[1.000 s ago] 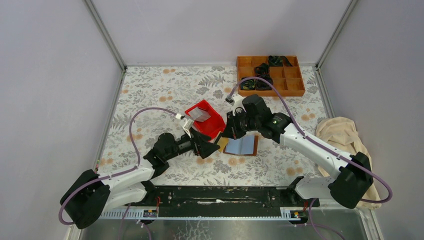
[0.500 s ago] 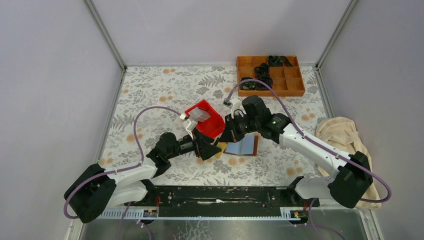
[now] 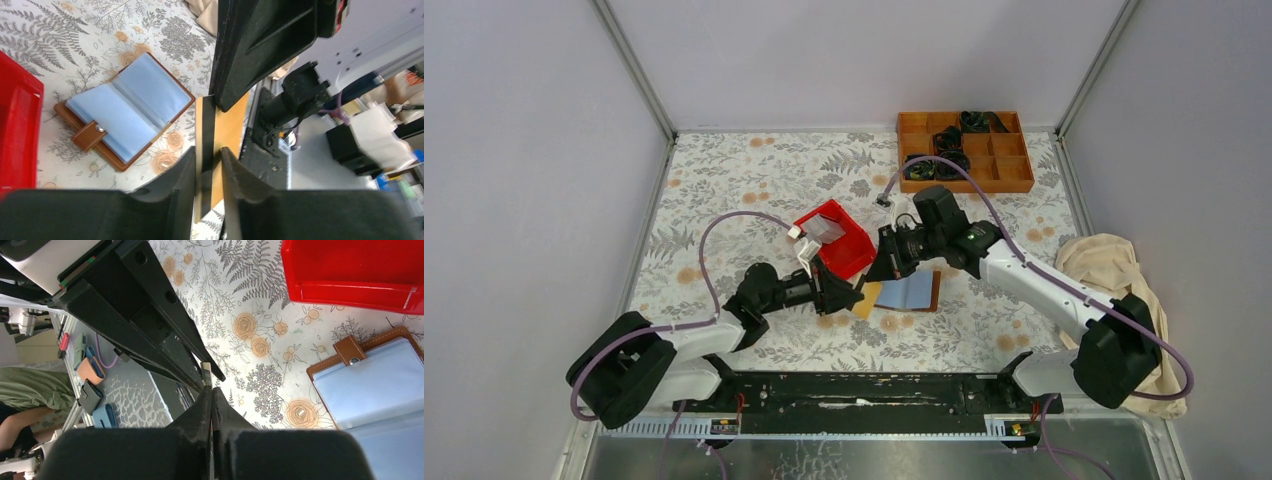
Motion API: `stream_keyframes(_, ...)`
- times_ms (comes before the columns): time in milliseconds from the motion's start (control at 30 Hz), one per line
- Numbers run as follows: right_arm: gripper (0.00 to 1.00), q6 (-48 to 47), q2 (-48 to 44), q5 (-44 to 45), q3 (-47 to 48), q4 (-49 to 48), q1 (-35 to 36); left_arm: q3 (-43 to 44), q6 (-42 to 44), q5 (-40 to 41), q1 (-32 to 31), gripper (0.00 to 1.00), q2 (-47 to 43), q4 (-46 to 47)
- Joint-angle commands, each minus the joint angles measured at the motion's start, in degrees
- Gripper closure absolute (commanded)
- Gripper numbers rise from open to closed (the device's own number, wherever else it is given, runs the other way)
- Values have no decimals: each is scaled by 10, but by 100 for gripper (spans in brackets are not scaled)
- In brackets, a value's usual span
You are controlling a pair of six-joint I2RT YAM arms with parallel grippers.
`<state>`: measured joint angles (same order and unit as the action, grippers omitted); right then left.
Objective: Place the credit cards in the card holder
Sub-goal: Pick up the credit card from the storage box.
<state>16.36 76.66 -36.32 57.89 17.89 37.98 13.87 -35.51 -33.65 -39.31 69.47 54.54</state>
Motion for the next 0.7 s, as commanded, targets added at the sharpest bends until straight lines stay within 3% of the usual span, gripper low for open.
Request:
stream_keyframes(0, 100, 4, 20, -36, 8, -38, -20, -9, -27, -35, 6, 81, 12, 88)
stream_keyframes(133, 100, 5, 38, -51, 8, -52, -34, -7, -40, -46, 10, 100, 27, 107)
stream_keyframes(200, 96, 7, 42, -53, 6, -58, -39, -5, -46, -52, 12, 100, 34, 112)
stream_keyframes(267, 74, 10, 36, -32, 7, -60, -43, -3, -50, -51, 15, 100, 41, 114)
stream_keyframes(433, 45, 33, -16, 79, -16, -73, -43, -6, -72, 25, 18, 100, 51, 107)
stream_keyframes(533, 40, 58, -56, 131, -61, -113, -43, -8, -113, 83, 17, 100, 71, 121)
stream_keyframes(667, 39, 88, -98, 180, -128, -166, -43, -16, -187, 110, 17, 100, 125, 208)
